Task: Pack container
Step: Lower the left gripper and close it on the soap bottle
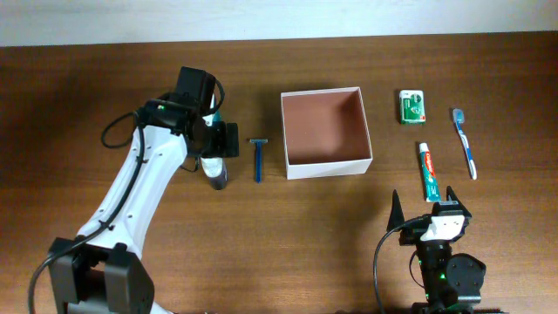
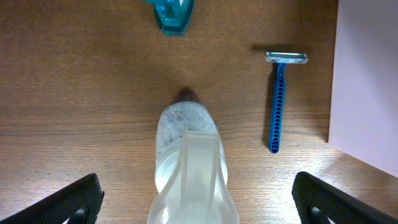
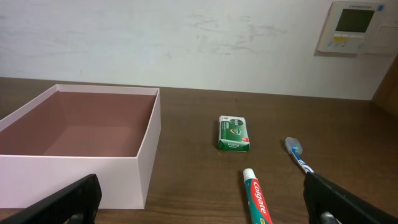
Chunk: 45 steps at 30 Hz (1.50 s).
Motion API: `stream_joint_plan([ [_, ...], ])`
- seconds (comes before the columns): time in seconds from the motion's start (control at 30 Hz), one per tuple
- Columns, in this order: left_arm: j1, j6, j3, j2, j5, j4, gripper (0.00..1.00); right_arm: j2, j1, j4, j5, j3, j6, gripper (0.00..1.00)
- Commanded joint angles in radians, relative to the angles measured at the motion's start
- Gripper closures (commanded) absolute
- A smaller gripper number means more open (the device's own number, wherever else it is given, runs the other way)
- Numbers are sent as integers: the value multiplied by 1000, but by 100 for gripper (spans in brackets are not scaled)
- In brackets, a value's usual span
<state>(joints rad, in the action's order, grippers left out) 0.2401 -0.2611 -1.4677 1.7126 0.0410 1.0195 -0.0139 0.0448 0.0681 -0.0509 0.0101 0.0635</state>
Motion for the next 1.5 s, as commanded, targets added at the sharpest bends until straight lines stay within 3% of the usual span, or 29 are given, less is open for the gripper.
stream_joint_plan([
  [0.0, -3, 16, -19, 32, 7, 4, 1, 11, -5, 5, -9, -5, 3, 1],
  [0.2, -3, 16, -19, 36, 11, 3, 1, 11, -5, 5, -9, -5, 4, 1],
  [0.43, -3, 16, -19, 36, 19, -20, 29, 11, -5, 5, -9, -5, 3, 1],
  [0.7, -3, 16, -19, 36, 19, -32, 30, 11, -5, 5, -9, -5, 4, 1],
  [1.1, -3, 15, -19, 36, 19, -32, 44, 11, -5, 5, -9, -5, 4, 1],
  [1.47, -3, 15, -19, 36, 19, -5, 46, 11, -5, 5, -9, -5, 4, 1],
])
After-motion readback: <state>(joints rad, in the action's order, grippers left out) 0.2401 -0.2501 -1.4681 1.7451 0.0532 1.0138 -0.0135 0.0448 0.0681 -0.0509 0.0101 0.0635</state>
